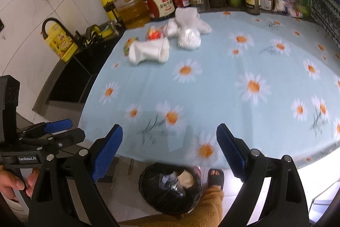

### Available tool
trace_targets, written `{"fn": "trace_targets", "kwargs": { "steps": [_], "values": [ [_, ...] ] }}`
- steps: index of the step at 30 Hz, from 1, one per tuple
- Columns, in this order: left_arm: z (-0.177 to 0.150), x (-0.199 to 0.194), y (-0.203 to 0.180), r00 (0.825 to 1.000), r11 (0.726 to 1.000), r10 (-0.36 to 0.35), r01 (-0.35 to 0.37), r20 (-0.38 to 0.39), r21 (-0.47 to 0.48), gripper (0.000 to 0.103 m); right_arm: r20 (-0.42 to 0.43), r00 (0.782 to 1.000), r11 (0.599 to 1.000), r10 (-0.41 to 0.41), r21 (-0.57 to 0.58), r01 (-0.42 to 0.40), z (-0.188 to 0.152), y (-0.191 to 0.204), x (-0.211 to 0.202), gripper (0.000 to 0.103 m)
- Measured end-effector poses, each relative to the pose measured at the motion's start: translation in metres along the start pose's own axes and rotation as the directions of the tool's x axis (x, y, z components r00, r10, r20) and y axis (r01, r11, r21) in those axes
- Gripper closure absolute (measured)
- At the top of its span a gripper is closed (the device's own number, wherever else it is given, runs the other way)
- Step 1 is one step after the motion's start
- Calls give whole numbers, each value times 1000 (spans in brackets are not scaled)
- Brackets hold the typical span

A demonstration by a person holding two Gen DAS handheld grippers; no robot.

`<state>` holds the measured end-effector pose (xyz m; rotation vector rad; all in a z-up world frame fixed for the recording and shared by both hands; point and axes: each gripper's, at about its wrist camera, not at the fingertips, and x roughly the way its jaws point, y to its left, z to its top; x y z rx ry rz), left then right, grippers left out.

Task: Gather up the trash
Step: 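Raise both tools back over the table toward the white paper cups, then grasp the stacked white paper cups with the left tool while the right tool grasps the clear plastic bag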

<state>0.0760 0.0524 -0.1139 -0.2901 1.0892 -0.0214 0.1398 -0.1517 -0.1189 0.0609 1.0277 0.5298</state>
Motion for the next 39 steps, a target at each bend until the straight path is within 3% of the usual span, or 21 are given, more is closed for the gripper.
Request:
{"fn": "trace_targets", "kwargs": {
  "steps": [9, 11, 21, 39],
  "values": [
    [59, 39, -27, 999, 999, 43, -43, -18, -18, 21, -25, 999, 998, 46, -35, -47, 67, -43, 30, 14],
    [69, 48, -32, 998, 998, 57, -57, -21, -23, 12, -39, 997, 997, 59, -47, -61, 79, -50, 40, 14],
    [113, 84, -43, 993, 994, 109, -110, -38, -23, 7, -75, 992, 990, 105, -91, -112, 132, -74, 79, 14],
    [153, 135, -34, 973, 977, 213, -214, -89, -7, 7, -124, 983, 984, 135, -100, -147, 169, -99, 125, 14]
  ]
}}
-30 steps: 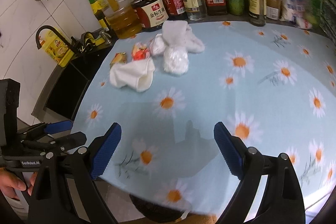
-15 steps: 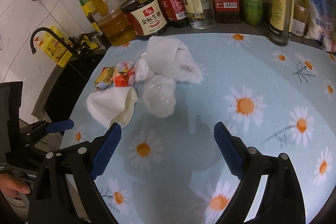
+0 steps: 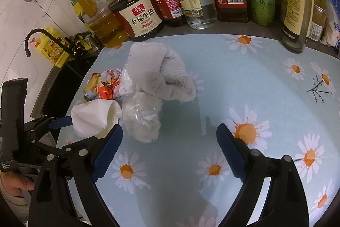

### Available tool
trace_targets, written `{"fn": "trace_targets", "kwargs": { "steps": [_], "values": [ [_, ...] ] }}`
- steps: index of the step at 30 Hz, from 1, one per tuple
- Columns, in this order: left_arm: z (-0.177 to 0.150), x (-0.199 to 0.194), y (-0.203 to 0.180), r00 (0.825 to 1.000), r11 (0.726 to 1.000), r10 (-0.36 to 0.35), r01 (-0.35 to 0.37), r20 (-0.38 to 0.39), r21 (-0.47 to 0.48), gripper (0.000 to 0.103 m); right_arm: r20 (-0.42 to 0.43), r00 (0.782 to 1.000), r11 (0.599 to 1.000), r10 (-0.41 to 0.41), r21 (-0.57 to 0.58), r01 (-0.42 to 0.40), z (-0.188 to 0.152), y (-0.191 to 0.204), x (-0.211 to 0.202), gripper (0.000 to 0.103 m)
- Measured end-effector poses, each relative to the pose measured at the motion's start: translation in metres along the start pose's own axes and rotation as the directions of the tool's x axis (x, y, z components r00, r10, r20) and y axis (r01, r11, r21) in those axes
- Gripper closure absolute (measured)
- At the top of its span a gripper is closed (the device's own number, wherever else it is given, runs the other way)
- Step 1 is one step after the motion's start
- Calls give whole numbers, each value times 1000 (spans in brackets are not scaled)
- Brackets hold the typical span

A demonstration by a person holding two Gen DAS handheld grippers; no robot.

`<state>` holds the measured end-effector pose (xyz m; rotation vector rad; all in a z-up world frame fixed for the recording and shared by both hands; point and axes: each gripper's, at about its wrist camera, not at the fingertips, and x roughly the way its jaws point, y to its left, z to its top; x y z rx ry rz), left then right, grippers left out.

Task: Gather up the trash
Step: 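Grasp the stacked white paper cups with the left tool while the right tool grasps the clear plastic bag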

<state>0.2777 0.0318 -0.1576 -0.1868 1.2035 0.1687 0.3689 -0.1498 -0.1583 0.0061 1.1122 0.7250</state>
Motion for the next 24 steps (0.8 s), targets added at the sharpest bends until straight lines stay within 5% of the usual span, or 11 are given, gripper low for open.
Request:
{"fn": "trace_targets", "kwargs": {
  "steps": [6, 8, 24],
  "values": [
    [4, 3, -2, 1000, 1000, 18, -18, 14, 18, 8, -9, 1000, 1000, 13, -2, -13, 3, 0, 8, 14],
    [5, 4, -2, 1000, 1000, 8, -8, 7, 13, 21, -11, 1000, 1000, 15, -2, -15, 3, 1, 10, 14],
    [-8, -19, 19, 999, 999, -7, 9, 45, -41, 22, -36, 998, 999, 43, -23, -43, 5, 23, 27, 15]
  ]
}}
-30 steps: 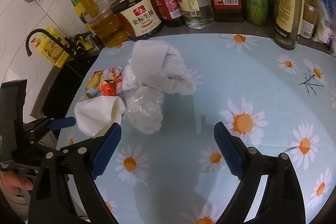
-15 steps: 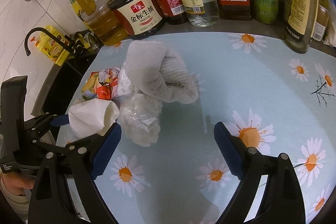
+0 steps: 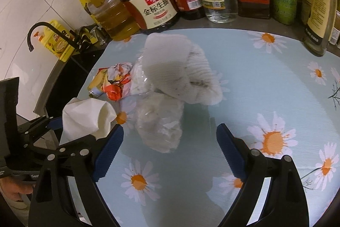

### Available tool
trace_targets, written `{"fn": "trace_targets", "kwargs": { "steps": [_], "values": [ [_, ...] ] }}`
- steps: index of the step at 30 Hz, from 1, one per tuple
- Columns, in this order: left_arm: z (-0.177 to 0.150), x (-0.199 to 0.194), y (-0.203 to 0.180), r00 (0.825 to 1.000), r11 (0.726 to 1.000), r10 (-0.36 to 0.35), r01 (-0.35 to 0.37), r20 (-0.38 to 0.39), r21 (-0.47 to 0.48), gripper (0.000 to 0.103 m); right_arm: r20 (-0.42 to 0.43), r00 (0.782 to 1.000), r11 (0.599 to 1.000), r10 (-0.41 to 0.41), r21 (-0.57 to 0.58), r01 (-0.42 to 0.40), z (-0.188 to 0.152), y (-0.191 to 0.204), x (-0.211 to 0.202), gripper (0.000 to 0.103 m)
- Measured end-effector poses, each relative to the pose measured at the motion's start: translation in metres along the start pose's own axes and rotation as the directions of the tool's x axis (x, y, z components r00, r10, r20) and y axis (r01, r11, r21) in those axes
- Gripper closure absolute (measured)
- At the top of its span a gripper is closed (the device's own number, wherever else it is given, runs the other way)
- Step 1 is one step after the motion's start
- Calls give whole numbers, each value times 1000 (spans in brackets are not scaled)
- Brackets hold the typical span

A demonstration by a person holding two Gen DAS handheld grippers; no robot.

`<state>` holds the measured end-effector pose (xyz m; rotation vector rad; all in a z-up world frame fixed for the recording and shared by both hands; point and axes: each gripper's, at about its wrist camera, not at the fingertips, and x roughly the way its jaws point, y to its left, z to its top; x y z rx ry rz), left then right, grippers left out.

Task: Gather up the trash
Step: 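Grasp the stacked white paper cups with the left tool while the right tool grasps the clear plastic bag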

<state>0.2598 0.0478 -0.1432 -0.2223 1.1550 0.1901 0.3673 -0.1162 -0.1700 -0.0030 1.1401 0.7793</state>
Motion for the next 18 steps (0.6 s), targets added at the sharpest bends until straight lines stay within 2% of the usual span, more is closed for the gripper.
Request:
{"fn": "trace_targets", "kwargs": {
  "steps": [3, 9, 11, 13, 18],
  "values": [
    [-7, -8, 9, 1000, 1000, 0, 0, 4, -22, 22, -9, 1000, 1000, 2, -5, -2, 1, 5, 8, 17],
    [-22, -19, 23, 1000, 997, 8, -7, 5, -71, 22, -24, 1000, 1000, -6, -15, 6, 2, 11, 20, 26],
    [-27, -22, 28, 1000, 996, 13, -12, 5, -86, 22, -25, 1000, 1000, -12, -22, 11, 4, 13, 22, 33],
    [-32, -25, 34, 1000, 995, 17, -16, 4, -102, 22, -26, 999, 999, -35, -38, 34, 5, 17, 24, 46],
    [-41, -31, 45, 1000, 993, 19, -19, 3, -120, 22, -28, 999, 998, -38, -48, 37, 4, 23, 24, 49]
  ]
}}
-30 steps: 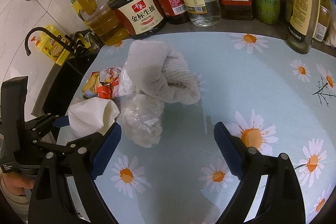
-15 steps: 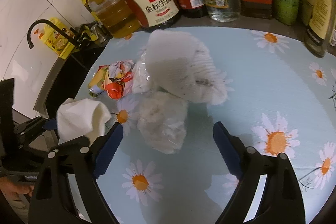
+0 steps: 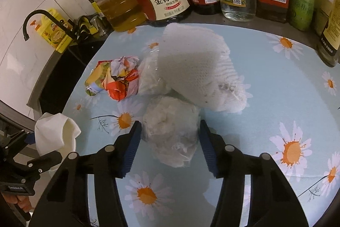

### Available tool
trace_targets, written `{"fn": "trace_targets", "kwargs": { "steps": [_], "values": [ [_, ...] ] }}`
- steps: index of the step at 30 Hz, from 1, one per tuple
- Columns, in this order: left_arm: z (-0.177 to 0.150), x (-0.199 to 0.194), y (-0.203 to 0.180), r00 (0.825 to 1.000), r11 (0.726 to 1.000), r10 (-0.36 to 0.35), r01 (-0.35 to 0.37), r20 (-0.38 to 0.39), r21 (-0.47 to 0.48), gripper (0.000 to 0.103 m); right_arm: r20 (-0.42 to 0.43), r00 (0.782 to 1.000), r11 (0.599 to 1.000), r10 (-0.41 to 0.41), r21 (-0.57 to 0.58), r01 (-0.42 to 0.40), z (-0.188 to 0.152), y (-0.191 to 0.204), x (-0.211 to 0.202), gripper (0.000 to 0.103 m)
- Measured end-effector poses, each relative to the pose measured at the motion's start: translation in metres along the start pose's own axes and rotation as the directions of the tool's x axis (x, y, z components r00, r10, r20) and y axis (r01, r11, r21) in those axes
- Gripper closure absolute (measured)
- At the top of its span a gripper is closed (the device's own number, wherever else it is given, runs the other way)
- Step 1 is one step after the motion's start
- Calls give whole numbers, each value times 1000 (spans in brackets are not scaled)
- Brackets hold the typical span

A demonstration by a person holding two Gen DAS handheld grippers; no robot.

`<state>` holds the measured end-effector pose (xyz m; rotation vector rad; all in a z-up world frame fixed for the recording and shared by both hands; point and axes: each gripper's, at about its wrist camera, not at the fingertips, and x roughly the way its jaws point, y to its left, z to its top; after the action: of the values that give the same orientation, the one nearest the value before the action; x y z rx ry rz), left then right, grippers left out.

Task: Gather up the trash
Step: 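Grasp the stacked white paper cups with the left tool while the right tool grasps the clear plastic bag, then carry the white cups and clear bag down over the black trash bin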

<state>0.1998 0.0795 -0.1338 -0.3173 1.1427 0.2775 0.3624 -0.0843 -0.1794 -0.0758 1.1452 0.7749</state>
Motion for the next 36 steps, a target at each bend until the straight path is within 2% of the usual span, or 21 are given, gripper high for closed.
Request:
{"fn": "trace_targets", "kwargs": {
  "steps": [18, 36],
  "values": [
    [-31, -33, 19, 997, 998, -63, 62, 48, 30, 22, 37, 999, 1000, -29, 13, 28, -38, 41, -36, 49],
    [-91, -70, 29, 986, 980, -151, 140, 66, 145, 22, 79, 994, 994, -78, 81, 72, -125, 95, -81, 49]
  ]
}}
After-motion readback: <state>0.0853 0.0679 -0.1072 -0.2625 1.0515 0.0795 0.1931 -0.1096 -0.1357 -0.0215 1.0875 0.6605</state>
